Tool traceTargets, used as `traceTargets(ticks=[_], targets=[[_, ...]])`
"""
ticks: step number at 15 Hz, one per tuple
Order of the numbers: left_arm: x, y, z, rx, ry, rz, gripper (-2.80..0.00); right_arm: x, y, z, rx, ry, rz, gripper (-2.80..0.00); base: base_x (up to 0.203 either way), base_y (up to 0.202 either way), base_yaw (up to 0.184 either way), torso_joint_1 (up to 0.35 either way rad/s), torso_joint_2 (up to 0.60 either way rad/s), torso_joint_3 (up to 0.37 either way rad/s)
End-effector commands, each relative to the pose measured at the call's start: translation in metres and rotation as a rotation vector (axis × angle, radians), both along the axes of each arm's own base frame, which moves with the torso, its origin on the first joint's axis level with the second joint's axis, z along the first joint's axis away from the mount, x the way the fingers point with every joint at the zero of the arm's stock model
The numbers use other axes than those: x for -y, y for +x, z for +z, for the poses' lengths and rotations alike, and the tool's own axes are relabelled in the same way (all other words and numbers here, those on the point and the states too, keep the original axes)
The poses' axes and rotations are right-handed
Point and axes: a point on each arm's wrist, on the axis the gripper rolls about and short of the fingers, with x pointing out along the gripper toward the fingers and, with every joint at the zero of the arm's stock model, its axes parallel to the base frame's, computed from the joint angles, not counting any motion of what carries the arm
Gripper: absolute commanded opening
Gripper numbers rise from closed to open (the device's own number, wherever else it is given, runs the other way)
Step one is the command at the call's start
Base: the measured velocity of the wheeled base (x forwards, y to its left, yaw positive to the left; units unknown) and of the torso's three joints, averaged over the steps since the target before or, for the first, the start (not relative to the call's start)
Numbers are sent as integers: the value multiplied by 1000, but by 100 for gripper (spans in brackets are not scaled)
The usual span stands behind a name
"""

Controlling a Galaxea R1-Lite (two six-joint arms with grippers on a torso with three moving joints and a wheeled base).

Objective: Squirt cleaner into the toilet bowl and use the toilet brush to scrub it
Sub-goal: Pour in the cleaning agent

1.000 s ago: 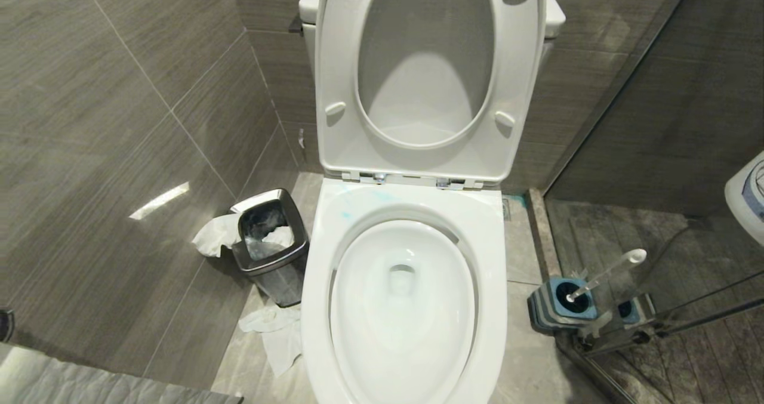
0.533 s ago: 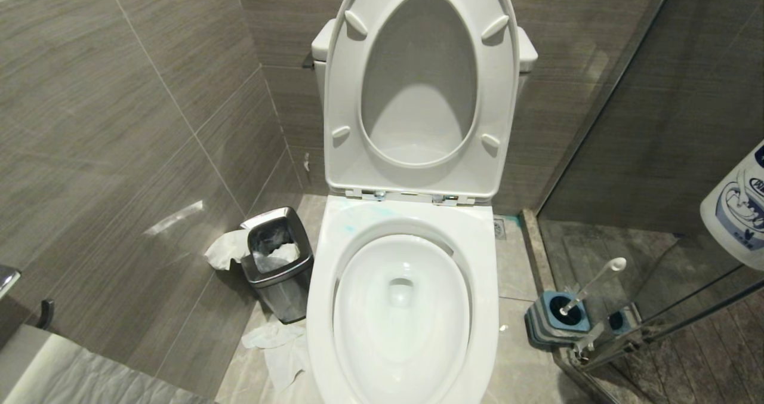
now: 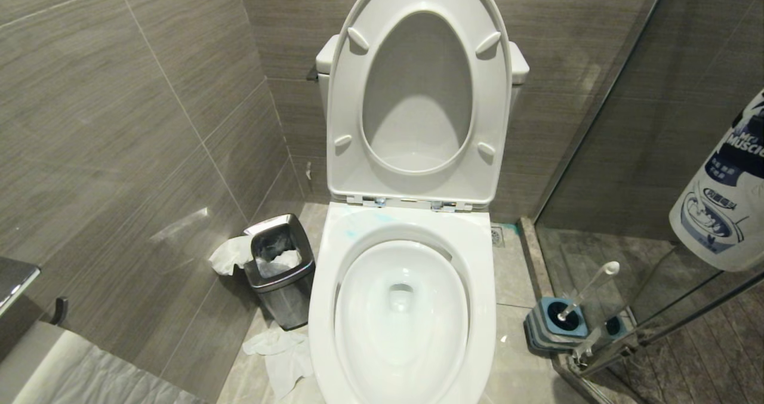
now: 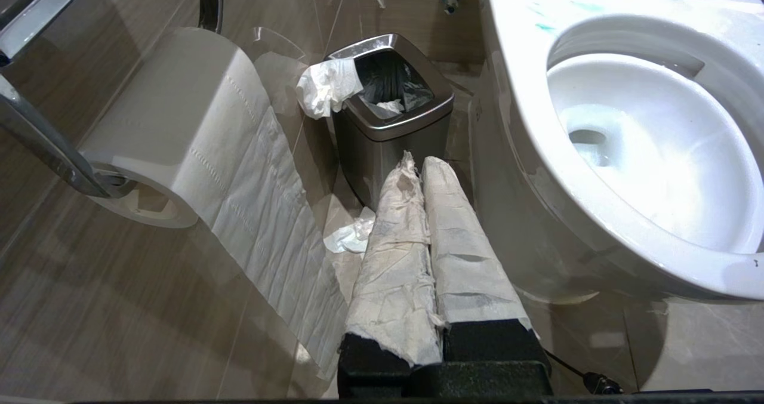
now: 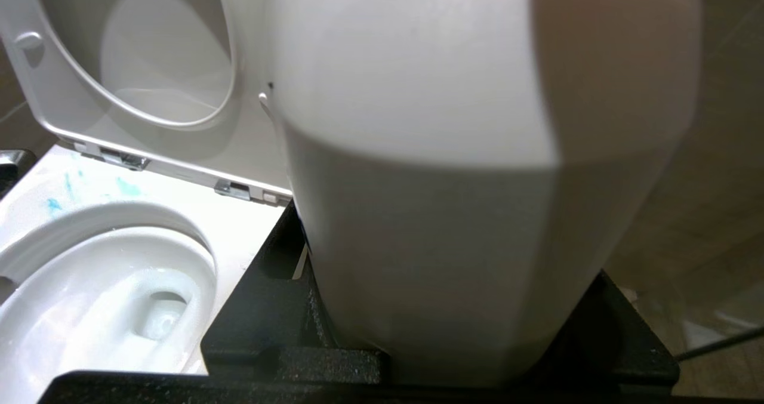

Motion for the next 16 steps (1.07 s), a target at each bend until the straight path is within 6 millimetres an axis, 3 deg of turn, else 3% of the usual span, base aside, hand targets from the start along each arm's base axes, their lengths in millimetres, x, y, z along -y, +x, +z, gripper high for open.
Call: traceTargets(ticks=[1,8,16], targets=[[0,0,0,-3,-2,0,-280,-22,24,-4,-55,-5,5,-280,0,0,0,0,0,0],[0,0,0,-3,0,0,-280,-113,81,-18,-177,-85,-15,-280,0,0,0,0,0,0],[0,0,0,-3,0,0,-280,-149,112,-52,-237,-469,-76,-280,0,0,0,0,0,0]])
